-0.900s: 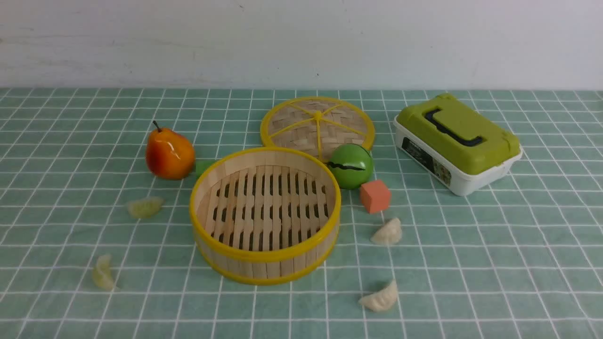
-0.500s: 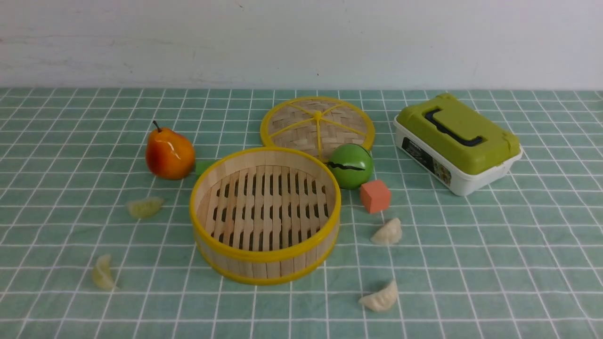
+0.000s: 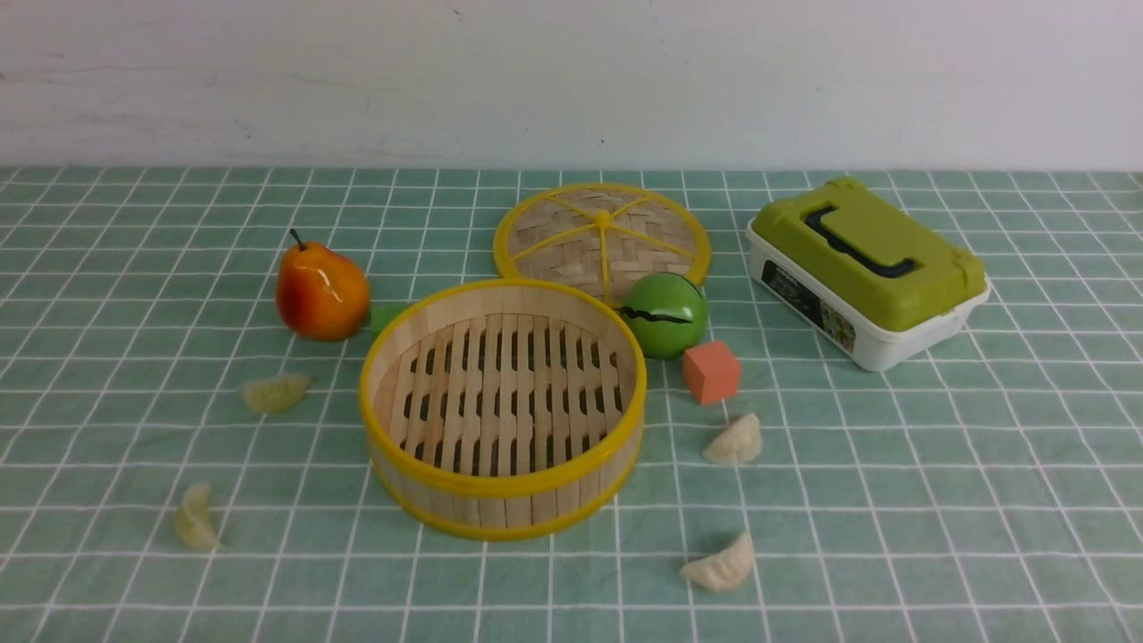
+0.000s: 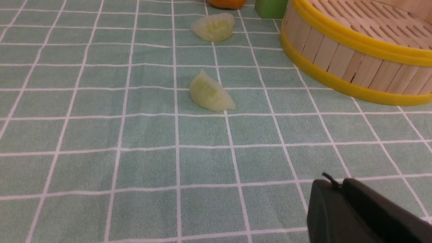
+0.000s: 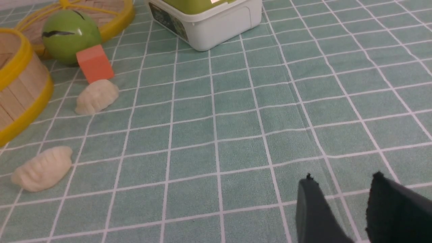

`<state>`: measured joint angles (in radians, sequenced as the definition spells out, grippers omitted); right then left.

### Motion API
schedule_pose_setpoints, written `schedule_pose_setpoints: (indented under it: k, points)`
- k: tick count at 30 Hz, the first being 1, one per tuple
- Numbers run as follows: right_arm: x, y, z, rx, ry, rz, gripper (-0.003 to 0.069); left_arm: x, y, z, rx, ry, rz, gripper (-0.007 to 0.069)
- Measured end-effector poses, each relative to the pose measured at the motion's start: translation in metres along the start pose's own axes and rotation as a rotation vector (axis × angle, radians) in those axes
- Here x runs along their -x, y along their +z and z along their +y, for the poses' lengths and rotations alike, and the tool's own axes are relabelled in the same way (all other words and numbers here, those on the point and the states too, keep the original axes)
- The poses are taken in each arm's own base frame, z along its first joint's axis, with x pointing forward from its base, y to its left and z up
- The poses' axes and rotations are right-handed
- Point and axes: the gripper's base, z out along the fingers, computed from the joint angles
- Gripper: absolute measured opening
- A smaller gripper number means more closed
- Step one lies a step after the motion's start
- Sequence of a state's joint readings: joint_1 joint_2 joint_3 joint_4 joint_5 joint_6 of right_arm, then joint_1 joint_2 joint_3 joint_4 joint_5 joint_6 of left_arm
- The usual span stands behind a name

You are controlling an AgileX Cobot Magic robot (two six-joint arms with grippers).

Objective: Put the dumplings into the steamer on the table with the blue tablecloth.
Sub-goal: 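Reach for and grasp a dumpling on the table with the left gripper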

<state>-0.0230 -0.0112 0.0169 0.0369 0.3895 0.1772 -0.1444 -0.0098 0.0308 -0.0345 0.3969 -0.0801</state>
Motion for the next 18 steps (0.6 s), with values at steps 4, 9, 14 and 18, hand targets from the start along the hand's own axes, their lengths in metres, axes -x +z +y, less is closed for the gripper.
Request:
schedule_pose_setpoints:
  k: [4, 9, 14, 18]
  points:
    - [0.0, 0.0, 0.0, 0.0, 0.0, 0.0, 0.024, 0.0, 0.0, 0.0, 0.001, 0.002, 0.0, 0.0039]
    - [0.0, 0.0, 0.0, 0.0, -0.001, -0.003, 0.024, 0.001, 0.0, 0.0, -0.004, -0.008, -0.012, 0.0039]
    - [0.004, 0.001, 0.0, 0.01, -0.002, -0.065, 0.024, 0.013, -0.001, -0.002, -0.026, -0.043, -0.14, 0.0039]
    - [0.02, -0.002, 0.003, 0.044, -0.003, -0.252, 0.024, 0.035, -0.007, -0.003, -0.042, -0.051, -0.395, 0.0039]
